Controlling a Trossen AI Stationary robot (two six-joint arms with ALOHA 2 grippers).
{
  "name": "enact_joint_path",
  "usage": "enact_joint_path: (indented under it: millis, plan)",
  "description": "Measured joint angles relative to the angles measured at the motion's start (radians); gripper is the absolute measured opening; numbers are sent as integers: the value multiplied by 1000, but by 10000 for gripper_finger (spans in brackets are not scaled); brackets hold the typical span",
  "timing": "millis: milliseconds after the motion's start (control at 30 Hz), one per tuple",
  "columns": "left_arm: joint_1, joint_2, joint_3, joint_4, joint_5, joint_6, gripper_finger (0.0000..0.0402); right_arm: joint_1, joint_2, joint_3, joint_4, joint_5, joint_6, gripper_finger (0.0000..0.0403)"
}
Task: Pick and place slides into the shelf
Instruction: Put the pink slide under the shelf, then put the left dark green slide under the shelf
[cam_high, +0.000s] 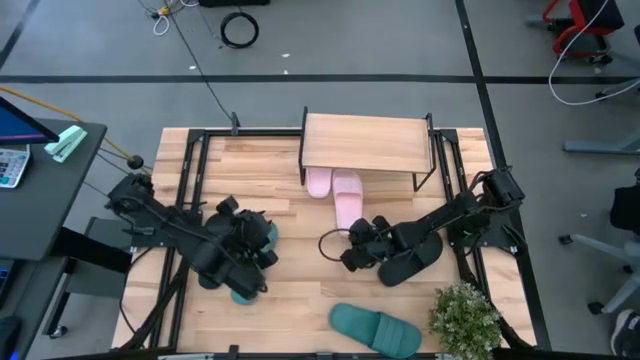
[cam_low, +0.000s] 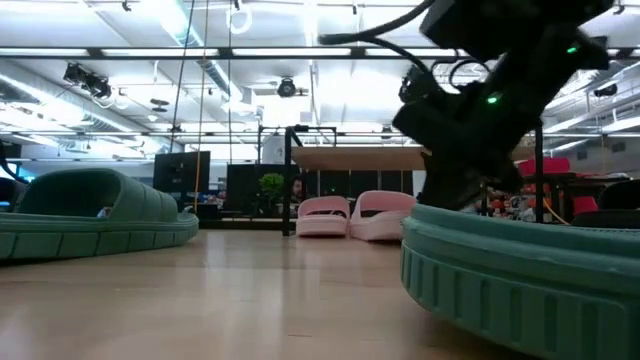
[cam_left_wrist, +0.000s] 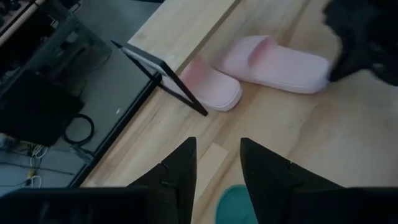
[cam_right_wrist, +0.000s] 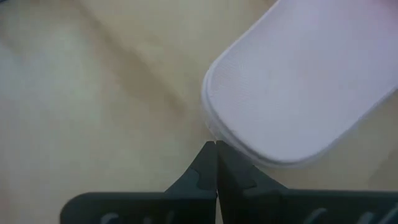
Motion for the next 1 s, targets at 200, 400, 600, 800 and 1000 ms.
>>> enact_joint_path:
  millis: [200,400,600,800,1000]
  plan:
    - [-13,-4,0,0,1,0,116,-117,-2,0,8,21,-105,0]
    - [-13,-4,0,0,2,0,112,-245,-2,0,86,18,-240,0]
    - [-13,-4,0,0,2,0,116,-321,-2,0,157,-35,-306,0]
    - [-13,-4,0,0,2,11,111,-291,-2,0,161,-140,-319,1]
    - [-17,-4,0,0,87,19,105,-135,-31,0,159,-109,-321,1]
